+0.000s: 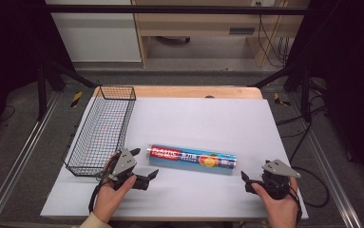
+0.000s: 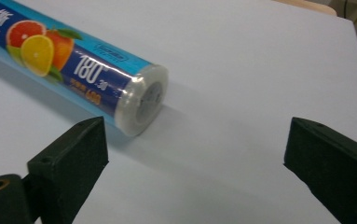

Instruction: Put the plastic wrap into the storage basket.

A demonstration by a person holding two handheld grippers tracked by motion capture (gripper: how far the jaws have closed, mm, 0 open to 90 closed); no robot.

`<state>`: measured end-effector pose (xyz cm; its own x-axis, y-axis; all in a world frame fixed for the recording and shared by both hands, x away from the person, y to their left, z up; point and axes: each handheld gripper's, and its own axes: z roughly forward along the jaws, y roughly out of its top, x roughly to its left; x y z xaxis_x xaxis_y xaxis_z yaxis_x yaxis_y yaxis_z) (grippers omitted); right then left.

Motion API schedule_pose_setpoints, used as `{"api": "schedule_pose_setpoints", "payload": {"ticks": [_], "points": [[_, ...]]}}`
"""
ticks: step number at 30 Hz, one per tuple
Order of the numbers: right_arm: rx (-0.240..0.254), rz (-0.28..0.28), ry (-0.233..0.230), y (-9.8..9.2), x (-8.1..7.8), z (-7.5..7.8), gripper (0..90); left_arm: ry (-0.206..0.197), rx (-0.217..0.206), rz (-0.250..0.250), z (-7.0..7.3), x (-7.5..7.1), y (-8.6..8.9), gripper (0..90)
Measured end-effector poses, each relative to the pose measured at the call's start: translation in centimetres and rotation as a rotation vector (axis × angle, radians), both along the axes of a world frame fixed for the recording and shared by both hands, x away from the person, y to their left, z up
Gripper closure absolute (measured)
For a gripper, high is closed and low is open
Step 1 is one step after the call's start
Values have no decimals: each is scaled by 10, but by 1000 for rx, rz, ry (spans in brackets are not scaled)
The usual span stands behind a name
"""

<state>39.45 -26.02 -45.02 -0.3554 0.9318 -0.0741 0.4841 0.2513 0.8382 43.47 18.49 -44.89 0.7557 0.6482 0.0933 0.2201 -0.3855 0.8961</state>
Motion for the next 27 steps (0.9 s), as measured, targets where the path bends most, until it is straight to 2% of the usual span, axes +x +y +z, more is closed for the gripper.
{"api": "schedule_pose_setpoints", "payload": {"ticks": [4, 5, 6, 8, 9, 10, 11, 12, 13, 14, 15, 16, 18, 19, 20, 21, 22, 24, 25, 27], "points": [[-25, 64, -9, 9, -2, 1, 51, 3, 10, -14, -1, 0, -1, 29], [-35, 87, -16, 12, -3, 2, 60, -3, 22, -21, -1, 0, -2, 31], [-35, 87, -16, 12, -3, 2, 60, -9, 33, -28, 0, -1, -2, 31], [-74, 129, -55, 22, -5, 11, 67, -12, 39, -36, 1, -2, -2, 31], [-128, 157, -87, 32, -4, 21, 79, -5, 36, -40, 1, -2, 0, 31], [-128, 157, -87, 32, -4, 21, 79, -5, 36, -40, 1, -2, 0, 31], [-165, 194, -101, 40, -1, 30, 72, 4, 33, -52, 2, -2, 2, 35], [-165, 194, -101, 40, -1, 30, 72, 4, 33, -52, 2, -2, 2, 45], [-212, 254, -104, 51, 3, 40, 78, 8, 42, -62, 3, -3, 4, 54], [-212, 254, -104, 51, 3, 40, 78, 8, 42, -65, 5, -4, 6, 54], [-256, 339, -83, 62, 10, 50, 82, 6, 33, -66, 7, -5, 8, 54], [-256, 339, -83, 62, 10, 50, 82, 8, 21, -66, 9, -5, 11, 54], [-286, 386, -71, 71, 18, 60, 69, 20, 0, -61, 10, -5, 16, 42], [-287, 443, -29, 77, 30, 68, 73, 37, -14, -54, 9, -3, 19, 37], [-287, 443, -29, 77, 30, 68, 73, 37, -14, -54, 9, -3, 19, 34], [-320, 492, 25, 84, 44, 71, 54, 51, -30, -55, 8, -2, 19, 33], [-320, 492, 25, 84, 44, 71, 54, 58, -33, -57, 7, -2, 20, 33], [-364, 523, 27, 89, 53, 71, 76, 62, -29, -61, 6, -1, 19, 30], [-384, 569, 52, 95, 64, 66, 64, 73, -23, -71, 4, -1, 17, 27], [-386, 591, 63, 97, 69, 63, 71, 82, -22, -80, 2, 0, 17, 27]]}}
